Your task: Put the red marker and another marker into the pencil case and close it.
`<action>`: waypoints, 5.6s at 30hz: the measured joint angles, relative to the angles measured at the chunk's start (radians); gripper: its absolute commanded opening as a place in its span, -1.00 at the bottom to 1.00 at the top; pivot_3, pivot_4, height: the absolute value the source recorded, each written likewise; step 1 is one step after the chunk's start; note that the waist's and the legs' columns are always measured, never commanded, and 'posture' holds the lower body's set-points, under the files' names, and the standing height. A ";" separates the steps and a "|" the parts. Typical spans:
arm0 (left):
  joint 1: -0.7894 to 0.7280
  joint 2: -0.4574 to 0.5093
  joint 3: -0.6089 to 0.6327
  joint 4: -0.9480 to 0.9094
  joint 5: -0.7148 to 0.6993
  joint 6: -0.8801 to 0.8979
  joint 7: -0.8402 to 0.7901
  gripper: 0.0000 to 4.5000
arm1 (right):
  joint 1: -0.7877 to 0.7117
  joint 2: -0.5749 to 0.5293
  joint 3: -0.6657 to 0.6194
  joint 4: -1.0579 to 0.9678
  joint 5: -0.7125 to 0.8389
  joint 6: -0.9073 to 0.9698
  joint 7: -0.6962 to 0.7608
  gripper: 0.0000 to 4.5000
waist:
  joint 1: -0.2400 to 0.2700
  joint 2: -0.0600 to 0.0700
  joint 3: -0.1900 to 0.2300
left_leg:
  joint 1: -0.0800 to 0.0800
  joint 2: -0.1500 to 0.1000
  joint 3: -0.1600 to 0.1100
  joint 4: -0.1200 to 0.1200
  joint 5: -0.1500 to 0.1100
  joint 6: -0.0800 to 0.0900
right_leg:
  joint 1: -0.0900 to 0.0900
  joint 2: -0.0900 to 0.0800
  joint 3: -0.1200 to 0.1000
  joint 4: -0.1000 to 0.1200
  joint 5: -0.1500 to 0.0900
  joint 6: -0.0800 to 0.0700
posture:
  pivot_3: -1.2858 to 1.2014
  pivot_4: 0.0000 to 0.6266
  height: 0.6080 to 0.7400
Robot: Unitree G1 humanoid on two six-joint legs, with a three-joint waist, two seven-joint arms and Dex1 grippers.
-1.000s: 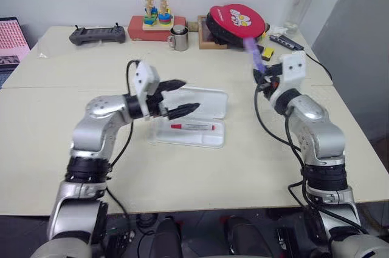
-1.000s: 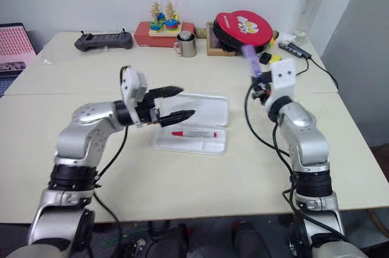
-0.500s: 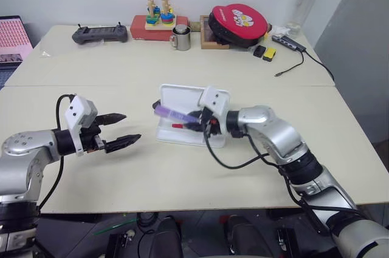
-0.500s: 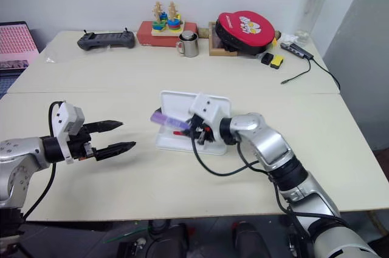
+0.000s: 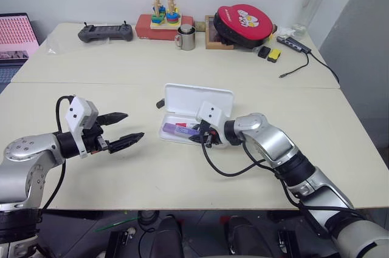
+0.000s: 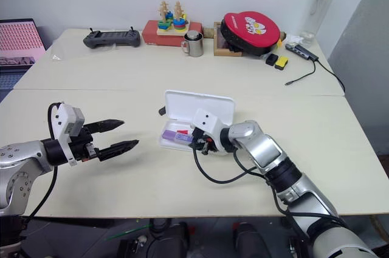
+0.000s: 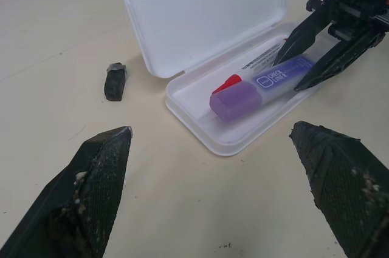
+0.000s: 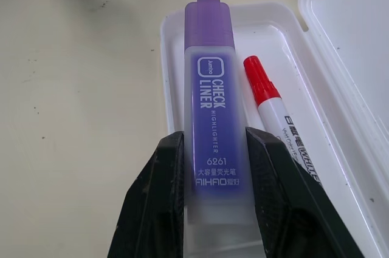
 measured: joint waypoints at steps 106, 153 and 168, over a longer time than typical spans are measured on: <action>-0.560 -0.426 -0.636 0.500 0.359 -0.322 -0.213 -0.50 | 0.352 -0.338 -0.474 -0.664 0.383 0.227 -0.141 1.00 | -0.002 0.000 0.000 | -0.002 -0.002 0.000 0.003 0.000 0.000 | 0.002 0.000 0.001 -0.003 0.001 0.004 | 0.03 -0.52 1.00; -0.193 -0.160 0.006 -0.118 -0.161 0.205 0.140 1.00 | -0.304 -0.058 -0.156 0.352 -0.059 -0.227 0.198 -1.00 | -0.004 0.000 0.002 | 0.000 -0.001 -0.001 -0.001 0.000 0.000 | 0.002 0.000 -0.001 -0.002 0.002 0.002 | 0.03 -0.52 1.00; -0.194 -0.138 -0.072 -0.112 -0.146 0.187 0.112 1.00 | -0.032 -0.099 -0.042 -0.010 -0.130 -0.050 0.168 -1.00 | -0.003 -0.001 0.001 | 0.000 -0.001 0.000 0.002 0.000 0.000 | 0.002 0.000 0.000 -0.001 0.001 0.003 | 0.03 -0.52 1.00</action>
